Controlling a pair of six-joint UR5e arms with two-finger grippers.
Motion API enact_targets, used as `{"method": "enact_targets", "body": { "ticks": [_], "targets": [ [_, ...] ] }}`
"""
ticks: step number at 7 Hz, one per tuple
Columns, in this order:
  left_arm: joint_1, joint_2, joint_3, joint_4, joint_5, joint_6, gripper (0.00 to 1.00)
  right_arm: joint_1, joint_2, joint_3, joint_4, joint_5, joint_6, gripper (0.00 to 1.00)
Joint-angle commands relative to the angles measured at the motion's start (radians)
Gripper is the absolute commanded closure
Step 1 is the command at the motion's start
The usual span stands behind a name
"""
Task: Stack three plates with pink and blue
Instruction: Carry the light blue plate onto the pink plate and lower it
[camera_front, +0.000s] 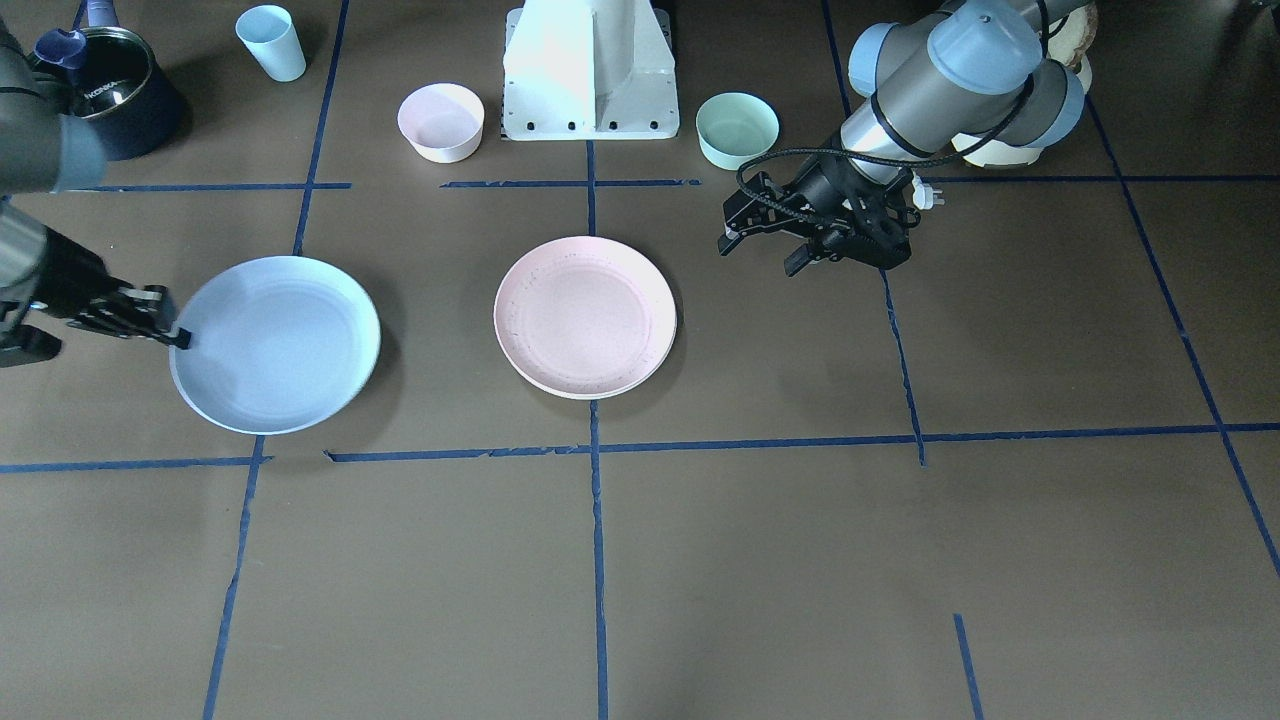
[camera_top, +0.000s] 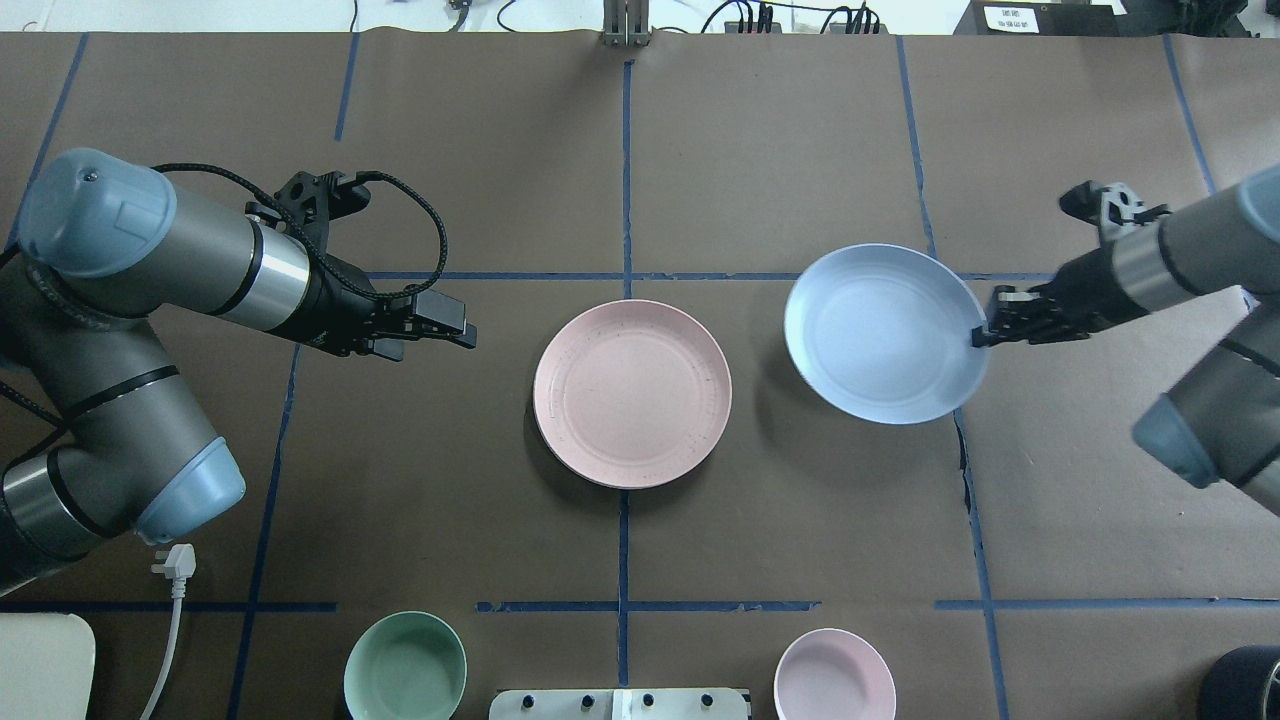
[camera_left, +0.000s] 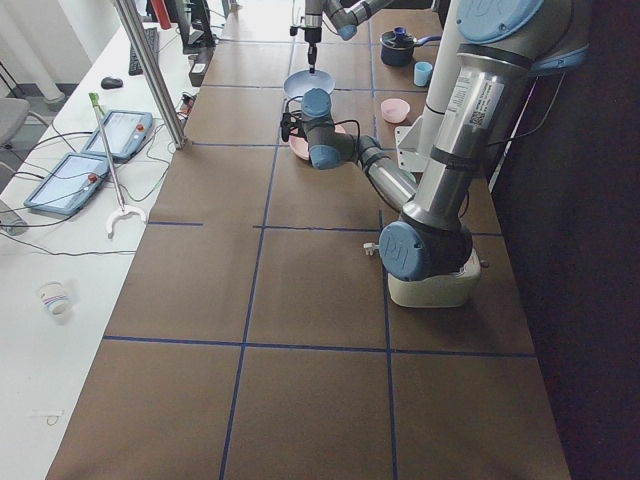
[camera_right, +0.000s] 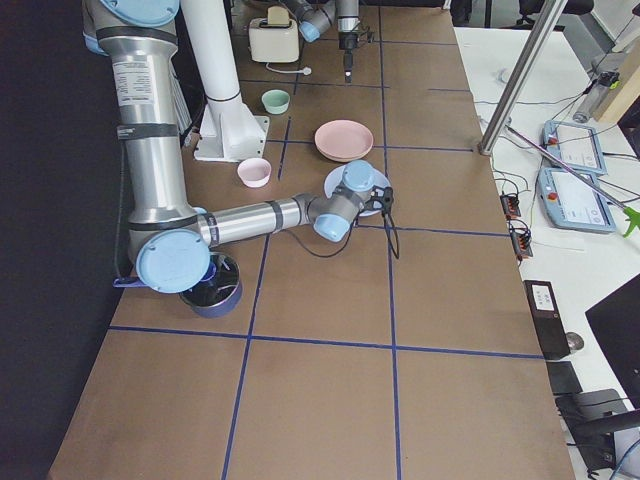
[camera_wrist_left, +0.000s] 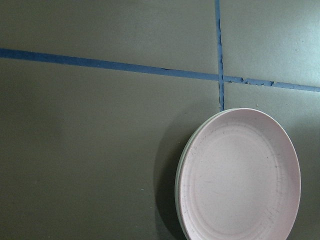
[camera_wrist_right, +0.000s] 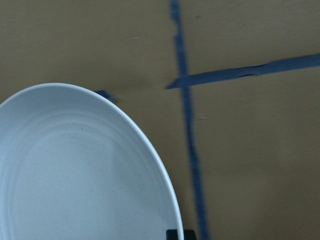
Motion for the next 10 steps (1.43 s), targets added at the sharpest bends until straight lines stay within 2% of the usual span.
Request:
{"method": "enact_targets", "body": {
  "ticks": [1, 2, 5, 6, 7, 8, 9, 10],
  "targets": [
    [-0.006, 0.0, 0.0, -0.002, 0.0, 0.001, 0.0, -0.208, 0.199, 0.001, -0.012, -0.204, 0.293, 1.0],
    [-0.006, 0.0, 0.001, -0.002, 0.002, 0.001, 0.0, -0.261, 0.217, 0.009, -0.02, -0.264, 0.327, 1.0],
    [-0.006, 0.0, 0.001, -0.002, 0.002, 0.001, 0.0, -0.29, 0.217, 0.009, -0.021, -0.271, 0.329, 0.99],
    [-0.006, 0.0, 0.001, -0.002, 0.002, 0.001, 0.0, -0.295, 0.217, 0.003, -0.021, -0.272, 0.329, 0.79],
    [-0.006, 0.001, 0.001, -0.002, 0.002, 0.001, 0.0, -0.296, 0.215, 0.007, -0.023, -0.274, 0.331, 0.01],
    [-0.006, 0.033, 0.005, -0.002, 0.002, 0.009, 0.0, -0.29, 0.208, 0.018, -0.024, -0.269, 0.329, 0.0],
    [-0.032, 0.072, 0.006, -0.003, 0.0, 0.027, 0.0, -0.274, 0.144, 0.089, -0.024, -0.254, 0.328, 0.0],
    [-0.082, 0.122, 0.018, 0.001, -0.014, 0.08, 0.0, -0.202, -0.007, 0.184, -0.024, -0.205, 0.319, 0.0]
  ]
}}
